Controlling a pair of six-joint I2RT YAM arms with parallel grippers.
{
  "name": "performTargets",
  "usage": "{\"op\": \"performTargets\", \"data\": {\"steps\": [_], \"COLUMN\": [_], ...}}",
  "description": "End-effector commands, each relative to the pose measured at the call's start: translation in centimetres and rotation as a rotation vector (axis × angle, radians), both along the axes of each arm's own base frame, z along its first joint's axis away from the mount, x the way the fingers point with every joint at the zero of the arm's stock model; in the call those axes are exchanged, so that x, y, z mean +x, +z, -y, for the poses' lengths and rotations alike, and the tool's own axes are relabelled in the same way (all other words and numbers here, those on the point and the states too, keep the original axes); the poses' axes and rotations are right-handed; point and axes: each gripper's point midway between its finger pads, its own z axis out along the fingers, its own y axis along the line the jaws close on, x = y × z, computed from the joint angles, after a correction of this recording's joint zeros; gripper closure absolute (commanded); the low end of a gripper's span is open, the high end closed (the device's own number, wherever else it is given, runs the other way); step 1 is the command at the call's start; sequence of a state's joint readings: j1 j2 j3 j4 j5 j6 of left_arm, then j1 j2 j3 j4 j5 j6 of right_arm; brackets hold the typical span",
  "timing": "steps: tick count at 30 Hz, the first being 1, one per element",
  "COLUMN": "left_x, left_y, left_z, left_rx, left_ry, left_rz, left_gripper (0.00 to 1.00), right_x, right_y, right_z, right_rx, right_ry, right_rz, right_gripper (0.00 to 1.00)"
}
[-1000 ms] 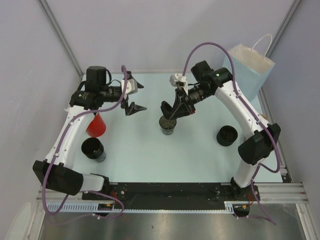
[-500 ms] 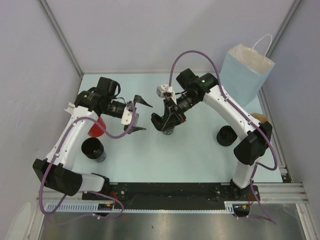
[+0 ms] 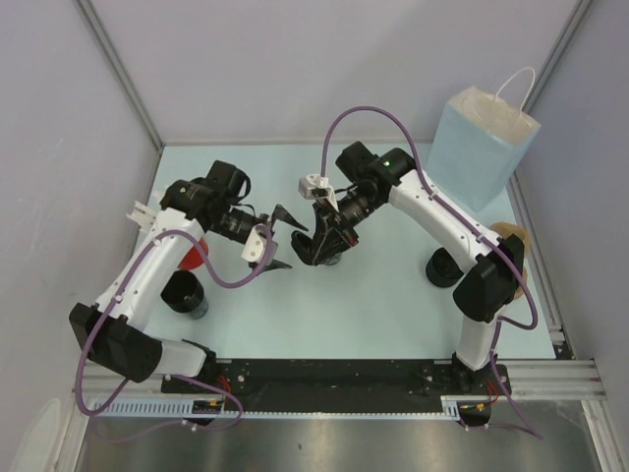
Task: Pack the takeout coffee
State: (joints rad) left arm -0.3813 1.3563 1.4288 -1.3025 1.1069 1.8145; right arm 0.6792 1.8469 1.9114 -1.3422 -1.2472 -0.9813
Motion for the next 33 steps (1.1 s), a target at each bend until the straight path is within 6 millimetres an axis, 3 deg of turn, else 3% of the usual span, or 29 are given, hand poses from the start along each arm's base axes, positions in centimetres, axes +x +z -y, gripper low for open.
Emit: {"op": "performTargets", "data": {"steps": [1,5,11,14,19,25,27,29,33], "left_x": [-0.3,-0.4,-0.5,-0.6,-0.8,-1.2,-1.4,-1.5,-1.8], "left_y": [-0.2,-0.5,-0.9,-1.1,-1.5,-1.6,-1.5,-1.5,-1.4], "left_z": [1.2,1.4,1.6,1.7,1.9,2.0,2.0,2.1,2.4], "left_rx": [-0.033,-0.023,-0.012,-0.005,0.008,0.02,0.018,0.014,0.0], "left_ry": [-0.047,-0.048,-0.047,-0.048,-0.046,-0.049,-0.049,-0.047,-0.042], "left_rz": [0.016,0.007,-0.009,-0.016,-0.036,-0.051,-0.062,-0.075,-0.111], "left_gripper": [0.16,0.27,0.36,0.54,0.56,0.74,0.75,0.76,0.77], "right_x": [-2.4,-2.3,-2.1,-1.9,-1.7,-0.6,-0.3,0.0,0.7], "right_y": [0.8,0.7,0.8,0.8,0.8,1.4,1.8,2.0,2.5], "right_z": [1.4,1.5,1.6,1.7,1.7,2.3,2.5,2.6,2.8], "right_rx": [-0.061,-0.063,-0.059,-0.059,-0.054,-0.038,-0.032,-0.03,-0.024], "right_ry": [0.013,0.012,0.005,0.001,-0.004,-0.04,-0.052,-0.06,-0.081], "right_rz": [-0.134,-0.134,-0.132,-0.132,-0.132,-0.125,-0.12,-0.117,-0.101], "right_gripper": [0.89,0.89,0.89,0.89,0.89,0.89,0.88,0.84,0.57]}}
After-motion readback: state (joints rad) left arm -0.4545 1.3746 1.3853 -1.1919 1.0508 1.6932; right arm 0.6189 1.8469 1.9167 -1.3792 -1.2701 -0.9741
